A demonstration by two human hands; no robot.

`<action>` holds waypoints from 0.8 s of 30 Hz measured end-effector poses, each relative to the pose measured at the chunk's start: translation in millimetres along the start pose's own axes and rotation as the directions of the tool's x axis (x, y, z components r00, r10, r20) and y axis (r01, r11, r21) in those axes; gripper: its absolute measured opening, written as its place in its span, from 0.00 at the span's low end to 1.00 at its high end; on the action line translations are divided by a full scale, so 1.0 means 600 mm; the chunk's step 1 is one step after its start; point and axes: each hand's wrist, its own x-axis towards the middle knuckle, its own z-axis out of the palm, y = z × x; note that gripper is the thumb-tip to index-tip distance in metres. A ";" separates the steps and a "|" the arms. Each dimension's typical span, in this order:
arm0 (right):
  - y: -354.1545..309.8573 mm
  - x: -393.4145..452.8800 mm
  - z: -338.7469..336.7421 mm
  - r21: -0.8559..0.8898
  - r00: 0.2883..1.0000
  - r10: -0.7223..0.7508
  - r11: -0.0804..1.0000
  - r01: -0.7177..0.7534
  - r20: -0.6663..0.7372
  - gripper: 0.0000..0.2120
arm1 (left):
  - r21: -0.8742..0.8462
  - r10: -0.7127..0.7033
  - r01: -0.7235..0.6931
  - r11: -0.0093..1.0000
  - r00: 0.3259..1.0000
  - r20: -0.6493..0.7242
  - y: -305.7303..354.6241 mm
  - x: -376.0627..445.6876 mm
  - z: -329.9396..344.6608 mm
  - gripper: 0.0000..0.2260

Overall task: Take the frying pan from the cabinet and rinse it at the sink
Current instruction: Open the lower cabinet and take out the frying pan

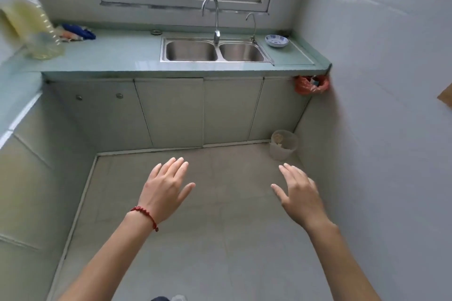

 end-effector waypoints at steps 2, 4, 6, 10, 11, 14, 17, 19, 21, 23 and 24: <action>-0.016 0.012 0.011 -0.001 0.995 -0.090 0.996 0.090 0.034 0.27 | -0.015 -0.098 0.098 0.995 0.995 -0.012 -0.009 -0.040 0.004 0.34; -0.036 0.021 0.025 -0.008 0.981 -0.184 0.983 0.185 0.065 0.27 | -0.032 -0.203 0.203 0.979 0.979 -0.008 -0.019 -0.085 0.011 0.34; -0.062 0.027 0.039 -0.008 0.957 -0.274 0.961 0.276 0.094 0.27 | -0.026 -0.304 0.303 0.953 0.953 -0.013 -0.029 -0.132 0.016 0.34; -0.136 0.025 0.067 0.009 0.879 -0.457 0.888 0.460 0.140 0.26 | -0.026 -0.482 0.481 0.876 0.876 -0.019 -0.050 -0.235 0.013 0.34; -0.158 0.022 0.073 0.015 0.852 -0.503 0.862 0.506 0.146 0.26 | -0.030 -0.530 0.529 0.848 0.848 -0.023 -0.055 -0.262 0.013 0.32; -0.226 0.003 0.088 0.040 0.764 -0.622 0.779 0.625 0.170 0.26 | -0.067 -0.658 0.655 0.753 0.751 -0.054 -0.071 -0.348 0.018 0.27; -0.296 -0.028 0.101 0.072 0.662 -0.720 0.686 0.724 0.207 0.26 | -0.073 -0.762 0.759 0.647 0.643 -0.079 -0.075 -0.437 0.015 0.26; -0.344 -0.057 0.109 0.091 0.589 -0.776 0.619 0.780 0.225 0.27 | -0.072 -0.815 0.812 0.579 0.574 -0.084 -0.075 -0.501 0.013 0.25; -0.391 -0.093 0.119 0.108 0.513 -0.822 0.549 0.829 0.248 0.27 | -0.082 -0.859 0.856 0.511 0.504 -0.092 -0.074 -0.567 0.011 0.25; -0.435 -0.137 0.130 0.130 0.431 -0.864 0.474 0.871 0.262 0.27 | -0.078 -0.898 0.896 0.436 0.428 -0.105 -0.071 -0.638 0.013 0.25; -0.457 -0.162 0.137 0.146 0.393 -0.880 0.440 0.886 0.266 0.27 | -0.077 -0.914 0.913 0.400 0.391 -0.107 -0.069 -0.675 0.014 0.25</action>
